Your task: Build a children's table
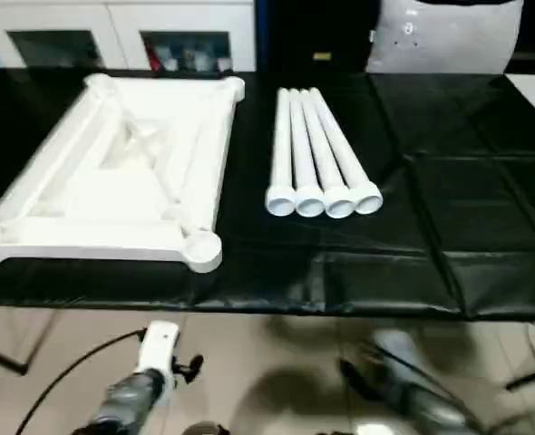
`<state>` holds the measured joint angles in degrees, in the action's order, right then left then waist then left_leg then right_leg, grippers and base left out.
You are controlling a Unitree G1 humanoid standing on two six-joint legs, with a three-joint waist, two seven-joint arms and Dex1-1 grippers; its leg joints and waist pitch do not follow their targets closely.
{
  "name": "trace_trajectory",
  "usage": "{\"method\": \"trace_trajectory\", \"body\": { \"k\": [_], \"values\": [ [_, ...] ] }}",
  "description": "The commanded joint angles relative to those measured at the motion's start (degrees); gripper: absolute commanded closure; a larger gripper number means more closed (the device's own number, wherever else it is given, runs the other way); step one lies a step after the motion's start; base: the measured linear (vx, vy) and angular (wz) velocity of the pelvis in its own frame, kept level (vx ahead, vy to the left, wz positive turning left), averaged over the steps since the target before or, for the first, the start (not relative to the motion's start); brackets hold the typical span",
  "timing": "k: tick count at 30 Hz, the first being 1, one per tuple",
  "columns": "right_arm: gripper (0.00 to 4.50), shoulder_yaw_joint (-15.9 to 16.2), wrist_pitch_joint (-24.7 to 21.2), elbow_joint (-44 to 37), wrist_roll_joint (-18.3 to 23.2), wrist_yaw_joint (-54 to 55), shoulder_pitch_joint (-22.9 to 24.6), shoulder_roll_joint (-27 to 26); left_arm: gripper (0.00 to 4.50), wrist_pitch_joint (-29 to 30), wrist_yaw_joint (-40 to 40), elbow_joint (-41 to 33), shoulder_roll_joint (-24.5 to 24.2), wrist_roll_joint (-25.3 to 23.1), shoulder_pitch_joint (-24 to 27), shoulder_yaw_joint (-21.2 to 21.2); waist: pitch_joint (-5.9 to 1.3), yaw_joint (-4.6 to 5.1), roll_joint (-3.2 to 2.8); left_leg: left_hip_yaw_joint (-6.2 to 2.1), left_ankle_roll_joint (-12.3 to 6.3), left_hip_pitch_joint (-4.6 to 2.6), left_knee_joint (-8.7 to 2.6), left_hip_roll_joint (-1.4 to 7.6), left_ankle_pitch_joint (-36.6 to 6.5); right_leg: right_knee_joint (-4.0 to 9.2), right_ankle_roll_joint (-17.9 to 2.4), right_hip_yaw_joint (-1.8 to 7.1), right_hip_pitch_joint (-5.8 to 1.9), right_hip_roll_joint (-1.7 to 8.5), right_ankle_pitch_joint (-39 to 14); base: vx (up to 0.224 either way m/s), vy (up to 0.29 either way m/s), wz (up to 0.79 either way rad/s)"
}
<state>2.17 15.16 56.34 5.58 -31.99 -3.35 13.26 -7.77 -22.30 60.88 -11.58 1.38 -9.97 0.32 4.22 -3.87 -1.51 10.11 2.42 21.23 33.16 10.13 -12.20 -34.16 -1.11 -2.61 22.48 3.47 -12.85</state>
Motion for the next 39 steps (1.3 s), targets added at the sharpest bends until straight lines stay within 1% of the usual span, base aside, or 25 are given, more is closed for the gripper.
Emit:
{"method": "trace_trajectory", "body": {
  "k": [1,3,5,6,7,8,10,13,14,15,16,20,23,25,26,28,29,30,31,33,34,35,36,38,39],
  "values": [
    [0.00,1.7,-1.9,-10.2,2.3,-3.7,4.3,-0.2,0.12,0.5,-3.6,-9.9,-0.5,0.2,5.1,-2.2,-2.20,-0.24,0.20,-1.14,-11.09,0.02,-3.60,4.66,-5.9,2.87,-15.8,2.45,-2.73,5.86,7.1,0.000,0.000,0.00],
    [0.00,3.1,-2.1,-19.6,3.6,-6.0,9.5,0.8,0.12,2.9,-6.7,-22.3,-1.0,1.9,11.3,-4.0,-1.20,-0.04,0.00,-1.33,-8.79,0.14,-4.68,5.19,-12.4,3.91,-14.6,2.84,-2.39,5.87,-2.4,0.000,0.000,0.00],
    [0.00,3.6,-2.1,-26.0,4.8,-6.9,13.0,1.5,0.12,3.7,-8.4,-29.8,-1.8,3.4,15.6,-4.8,-0.35,0.50,0.08,-1.18,-6.68,-0.05,-5.27,4.78,-17.1,4.94,-13.4,3.14,-1.70,5.42,-11.2,0.000,0.000,0.00],
    [0.00,3.6,-2.1,-26.2,4.8,-7.0,13.1,1.5,0.12,3.7,-8.4,-30.0,-1.8,3.4,15.7,-4.8,0.17,0.39,0.04,-1.40,-4.78,-0.26,-5.67,4.85,-20.0,5.63,-11.8,3.48,-1.46,5.66,-18.2,0.000,0.000,0.00],
    [0.00,3.4,-2.4,-30.5,6.1,-7.2,15.2,2.2,0.12,4.0,-9.1,-35.1,-2.6,4.9,18.4,-4.7,0.51,0.50,-0.19,-1.39,-3.94,-0.40,-5.80,4.71,-21.2,5.87,-11.1,3.60,-1.23,5.52,-20.8,0.000,0.000,0.00],
    [0.00,3.0,-2.5,-34.2,6.6,-7.1,17.0,2.9,0.12,4.4,-9.9,-40.1,-3.6,5.8,21.0,-4.7,0.82,0.44,-0.05,-1.59,-3.22,-0.51,-6.01,4.86,-21.6,6.19,-10.1,3.93,-1.11,5.60,-22.1,0.000,0.000,0.00],
    [0.00,1.8,-3.6,-40.1,8.3,-6.9,19.7,4.1,0.12,5.0,-10.7,-46.7,-5.0,7.5,24.4,-4.3,1.32,0.55,0.15,-1.54,-2.83,-0.24,-6.22,4.57,-21.6,6.09,-9.2,3.99,-1.03,5.10,-21.4,0.000,0.000,0.00],
    [0.00,0.2,-6.4,-45.6,10.0,-7.0,22.0,5.0,0.12,6.2,-11.3,-51.3,-5.5,9.1,26.5,-3.4,1.27,0.51,0.25,-1.39,-3.58,-0.41,-6.03,4.34,-18.9,6.00,-8.7,4.12,-0.96,4.90,-18.5,0.000,0.000,0.00],
    [0.00,-2.2,-11.3,-55.5,13.5,-7.3,25.3,7.2,0.12,10.4,-13.2,-61.3,-7.2,12.8,29.9,-2.2,1.23,0.33,0.37,-1.53,-3.92,-0.17,-5.96,4.46,-15.9,5.34,-9.1,4.16,-1.56,4.83,-13.1,0.000,0.000,0.00],
    [0.00,-2.8,-12.5,-58.3,14.4,-7.3,26.2,7.9,0.12,11.5,-13.7,-64.1,-7.7,13.9,30.9,-1.9,1.10,0.05,0.35,-1.56,-4.74,-0.10,-5.84,4.69,-13.7,4.81,-9.5,4.06,-1.82,4.73,-7.9,0.000,0.000,0.00],
    [0.00,-3.1,-13.6,-61.1,15.6,-7.7,27.2,8.8,0.12,12.5,-14.3,-66.8,-8.2,14.6,31.8,-1.7,1.13,0.25,0.41,-1.32,-5.87,-0.06,-5.57,4.28,-11.8,4.61,-10.0,3.78,-1.81,4.42,-4.0,0.000,0.000,0.00],
    [0.00,-3.2,-17.4,-73.5,21.3,-10.2,31.7,13.9,0.12,17.2,-16.1,-78.8,-12.1,19.4,35.3,-1.9,1.15,0.35,0.59,-1.18,-7.41,0.00,-4.80,3.72,-7.8,3.88,-10.2,3.44,-2.15,4.24,4.0,0.025,-0.003,0.00],
    [0.00,-4.7,-20.7,-81.3,25.2,-11.2,33.8,17.0,0.12,20.7,-16.2,-86.4,-14.5,23.7,37.6,-0.9,1.42,0.34,0.76,-1.24,-7.47,-0.03,-4.76,3.54,-7.5,3.74,-9.4,3.34,-2.28,4.08,4.7,0.000,0.000,0.00],
    [0.00,-6.3,-23.1,-84.1,26.6,-10.8,34.1,17.6,0.12,22.3,-16.5,-88.5,-15.1,24.7,38.3,0.0,1.61,0.62,0.82,-1.18,-7.25,-0.12,-4.94,3.44,-8.7,4.19,-8.9,3.21,-1.99,3.97,0.7,0.000,0.000,0.00],
    [0.00,-9.9,-26.6,-87.7,31.3,-7.6,32.1,18.1,0.12,25.1,-16.1,-92.5,-16.2,28.7,38.3,3.3,1.75,0.53,0.77,-1.30,-6.19,-0.26,-5.05,3.37,-9.5,4.40,-8.6,3.37,-2.08,4.13,-3.8,0.000,0.000,0.00],
    [0.00,-11.3,-27.9,-88.6,33.4,-5.7,30.3,18.1,0.12,26.3,-15.5,-94.1,-16.6,30.2,37.2,4.5,1.68,0.59,0.83,-1.28,-5.60,-0.39,-5.06,3.34,-9.4,4.49,-8.7,3.34,-1.95,4.00,-5.5,0.000,0.000,0.00],
    [0.00,-12.4,-29.6,-89.4,35.3,-2.7,26.8,18.1,0.12,28.4,-13.9,-95.9,-17.2,31.9,33.8,5.7,1.87,0.65,0.85,-1.24,-4.91,-0.51,-5.19,3.18,-10.2,4.64,-8.5,3.27,-1.79,3.81,-8.2,0.000,0.000,0.00],
    [0.00,-12.5,-29.8,-89.5,35.4,-2.5,26.6,18.1,0.12,28.6,-13.7,-96.0,-17.3,32.0,33.6,5.8,1.75,0.59,0.62,-1.25,-4.13,-0.94,-5.02,3.05,-10.2,4.73,-8.2,3.30,-1.59,3.82,-10.2,0.000,0.000,0.00],
    [0.00,-12.5,-31.9,-90.5,37.1,1.3,22.4,17.9,0.12,30.4,-11.4,-97.2,-17.3,33.4,29.6,6.2,1.38,0.65,0.73,-1.22,-3.70,-1.12,-4.89,3.06,-9.4,4.55,-8.2,3.26,-1.72,3.68,-9.7,0.000,0.000,0.00],
    [0.00,-11.9,-34.0,-91.2,38.0,5.2,18.4,17.4,0.12,31.3,-8.8,-97.6,-16.9,34.3,25.7,6.4,0.89,0.55,0.54,-1.25,-3.20,-1.21,-4.54,2.86,-6.1,4.00,-8.3,3.12,-1.88,3.46,-6.1,0.000,0.000,0.00],
    [0.00,-11.1,-34.2,-91.3,36.1,6.9,15.9,16.5,0.12,32.0,-7.1,-97.5,-16.3,35.0,22.7,6.4,0.82,0.56,0.60,-1.13,-3.39,-1.11,-4.28,2.75,-3.9,3.65,-8.4,3.12,-1.90,3.29,-2.5,0.000,0.000,0.00],
    [0.00,-9.9,-35.0,-91.1,33.8,8.2,13.1,15.3,0.12,33.9,-4.5,-97.3,-15.4,35.0,18.4,6.3,-0.08,0.61,0.66,-1.01,-3.25,-1.09,-3.77,2.52,-0.7,2.90,-9.0,3.06,-2.22,3.11,2.4,0.000,0.000,0.00],
    [0.00,-9.5,-35.8,-91.1,33.1,8.8,12.3,15.0,0.12,34.4,-3.7,-97.3,-15.1,34.5,17.0,6.2,-0.44,0.61,0.62,-1.11,-3.33,-0.96,-3.36,2.25,2.8,2.29,-9.8,3.04,-2.38,2.90,7.7,0.000,0.000,0.00],
    [0.00,-5.8,-37.6,-89.5,22.0,12.9,7.7,12.4,0.12,36.2,1.7,-93.9,-12.1,27.8,8.8,4.8,-1.16,0.61,1.13,-1.10,-3.30,-0.34,-2.77,1.90,6.4,1.52,-10.0,2.98,-3.14,2.86,13.0,0.000,0.000,0.00],
    [0.00,-4.7,-38.6,-88.9,21.1,14.0,6.7,11.6,0.12,37.3,3.5,-92.3,-11.2,25.9,6.8,4.2,-1.29,0.71,1.12,-1.05,-3.13,-0.42,-2.67,1.90,6.6,1.55,-10.0,3.00,-3.08,2.83,13.4,0.000,0.000,0.00]
  ]
}}
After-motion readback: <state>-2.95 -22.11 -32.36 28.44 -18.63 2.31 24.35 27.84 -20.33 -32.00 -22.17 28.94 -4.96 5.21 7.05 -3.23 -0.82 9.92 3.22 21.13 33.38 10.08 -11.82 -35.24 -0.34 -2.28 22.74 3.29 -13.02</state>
